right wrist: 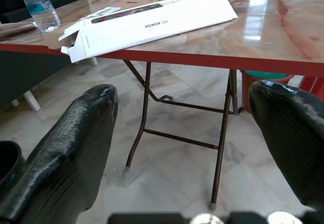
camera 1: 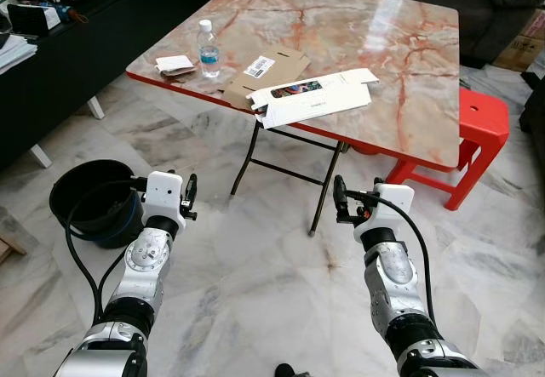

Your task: Picking trash to rubbish bin

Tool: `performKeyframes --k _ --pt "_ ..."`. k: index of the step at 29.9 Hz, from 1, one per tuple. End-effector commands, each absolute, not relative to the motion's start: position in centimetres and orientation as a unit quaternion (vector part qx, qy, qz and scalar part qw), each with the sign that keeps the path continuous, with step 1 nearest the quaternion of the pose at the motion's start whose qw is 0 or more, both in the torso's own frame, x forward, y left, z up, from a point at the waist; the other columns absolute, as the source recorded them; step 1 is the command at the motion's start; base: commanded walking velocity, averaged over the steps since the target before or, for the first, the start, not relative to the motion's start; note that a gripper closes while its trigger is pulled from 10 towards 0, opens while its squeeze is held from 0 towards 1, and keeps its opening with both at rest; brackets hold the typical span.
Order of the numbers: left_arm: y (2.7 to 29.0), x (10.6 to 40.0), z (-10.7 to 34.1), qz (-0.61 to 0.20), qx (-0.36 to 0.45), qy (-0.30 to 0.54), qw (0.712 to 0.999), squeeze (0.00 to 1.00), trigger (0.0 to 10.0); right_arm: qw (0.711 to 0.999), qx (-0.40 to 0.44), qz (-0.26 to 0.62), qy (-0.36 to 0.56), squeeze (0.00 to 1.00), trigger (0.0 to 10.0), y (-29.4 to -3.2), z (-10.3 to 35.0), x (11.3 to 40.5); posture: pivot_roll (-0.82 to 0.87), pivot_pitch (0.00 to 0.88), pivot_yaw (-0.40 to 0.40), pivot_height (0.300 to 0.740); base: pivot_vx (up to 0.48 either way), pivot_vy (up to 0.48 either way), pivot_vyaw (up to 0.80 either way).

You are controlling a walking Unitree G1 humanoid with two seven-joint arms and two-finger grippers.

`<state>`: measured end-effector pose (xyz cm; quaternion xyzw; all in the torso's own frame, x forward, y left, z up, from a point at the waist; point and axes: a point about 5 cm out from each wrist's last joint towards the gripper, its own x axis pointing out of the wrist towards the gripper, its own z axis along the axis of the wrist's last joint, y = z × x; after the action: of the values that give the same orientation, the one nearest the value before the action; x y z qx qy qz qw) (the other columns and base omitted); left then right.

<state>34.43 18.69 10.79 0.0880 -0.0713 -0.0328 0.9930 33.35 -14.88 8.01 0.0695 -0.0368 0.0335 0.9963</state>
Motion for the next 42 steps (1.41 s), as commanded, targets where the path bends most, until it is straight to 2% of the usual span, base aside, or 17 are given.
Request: performKeyframes --k 1,7,17,23,26,35,42 --pt "18.85 34.64 11.18 -0.034 0.092 -0.073 0.992 0.00 10.0 0.997 0.071 0.030 -0.029 0.00 10.0 -14.95 7.70 33.23 0.16 0.143 -0.032 0.740 0.000 0.000 -0.79" --pt "18.82 34.73 11.20 -0.030 0.117 -0.070 0.990 0.00 10.0 0.997 0.071 0.030 -0.029 0.00 10.0 -14.90 7.73 33.25 0.16 0.141 -0.029 0.740 0.000 0.000 -0.79" --pt "18.74 34.73 11.28 -0.032 0.101 -0.073 0.992 0.00 10.0 0.997 0.070 0.030 -0.028 0.00 10.0 -14.94 7.69 33.24 0.16 0.145 -0.030 0.740 0.000 -0.026 -0.78" --pt "18.73 34.75 11.27 -0.030 0.135 -0.071 0.988 0.00 10.0 0.997 0.070 0.030 -0.027 0.00 10.0 -14.93 7.61 33.16 0.16 0.148 -0.030 0.740 0.000 -0.210 -0.78" --pt "18.68 34.74 11.18 -0.031 0.107 -0.070 0.991 0.00 10.0 0.997 0.070 0.031 -0.027 0.00 10.0 -14.90 7.58 33.15 0.16 0.149 -0.030 0.740 0.000 -0.470 -0.78" --pt "18.57 34.70 11.30 -0.034 0.104 -0.075 0.991 0.00 10.0 0.996 0.074 0.029 -0.029 0.00 10.0 -14.92 7.59 33.13 0.16 0.150 -0.031 0.740 0.000 0.000 -0.76" --pt "18.47 34.79 11.45 -0.038 0.102 -0.077 0.991 0.00 10.0 0.996 0.078 0.029 -0.030 0.00 10.0 -14.90 7.62 33.16 0.16 0.147 -0.028 0.740 0.000 0.000 0.00"
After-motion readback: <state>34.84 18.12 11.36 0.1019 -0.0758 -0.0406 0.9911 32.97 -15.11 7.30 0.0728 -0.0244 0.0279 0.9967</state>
